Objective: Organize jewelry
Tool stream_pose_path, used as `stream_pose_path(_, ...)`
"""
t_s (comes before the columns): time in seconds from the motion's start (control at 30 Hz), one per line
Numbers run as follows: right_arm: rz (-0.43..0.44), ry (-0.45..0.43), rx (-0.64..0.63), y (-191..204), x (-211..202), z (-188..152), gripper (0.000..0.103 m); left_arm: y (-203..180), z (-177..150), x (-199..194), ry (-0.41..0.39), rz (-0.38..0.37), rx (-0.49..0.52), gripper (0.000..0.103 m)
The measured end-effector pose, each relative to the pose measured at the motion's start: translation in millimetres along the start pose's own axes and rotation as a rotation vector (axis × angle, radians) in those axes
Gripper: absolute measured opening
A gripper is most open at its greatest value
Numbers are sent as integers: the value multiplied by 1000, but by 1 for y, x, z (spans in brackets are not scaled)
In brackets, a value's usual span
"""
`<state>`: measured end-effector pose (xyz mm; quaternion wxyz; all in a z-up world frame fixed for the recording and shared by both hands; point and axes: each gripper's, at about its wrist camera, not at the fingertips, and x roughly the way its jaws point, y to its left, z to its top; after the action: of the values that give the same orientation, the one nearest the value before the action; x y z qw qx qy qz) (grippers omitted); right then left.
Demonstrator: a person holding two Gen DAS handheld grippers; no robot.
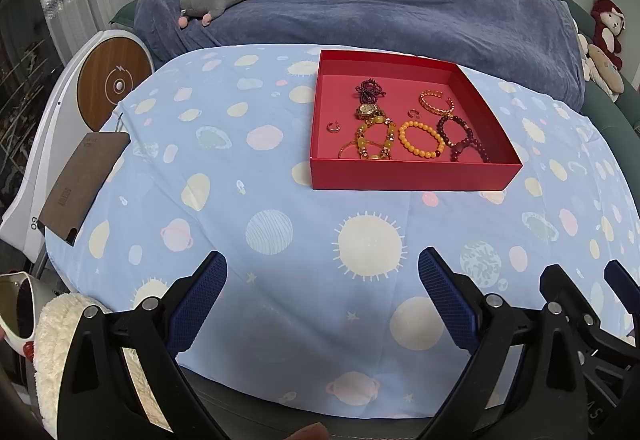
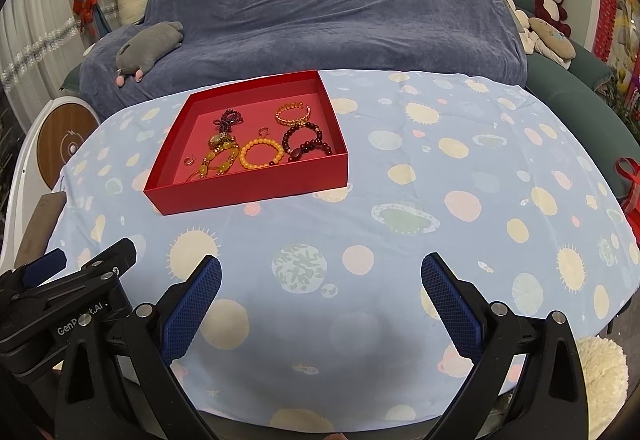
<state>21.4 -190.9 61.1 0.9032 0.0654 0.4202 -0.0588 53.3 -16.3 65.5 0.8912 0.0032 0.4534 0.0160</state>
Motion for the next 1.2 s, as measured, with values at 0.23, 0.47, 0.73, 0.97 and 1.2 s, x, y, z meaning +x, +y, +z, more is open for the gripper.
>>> stream_pose_path(0.23, -1, 0, -1, 1, 0, 1, 97, 0, 1, 0, 0, 0, 0, 92)
stream_pose_path(0.47, -2, -2, -2, 0, 0, 2, 97, 0, 1, 0, -2, 1, -1, 92)
stream_pose_path(0.73, -4, -2, -4, 1, 0, 2, 97, 2, 3, -1, -5, -1, -1, 92)
stream_pose_path(0.97, -7, -4, -8, 0, 0, 5, 97, 4, 7, 0, 4, -14, -1, 92)
stream_pose_path(1.2, -8, -2, -9, 0, 0, 5, 97, 1, 4, 1, 0, -13, 4, 92)
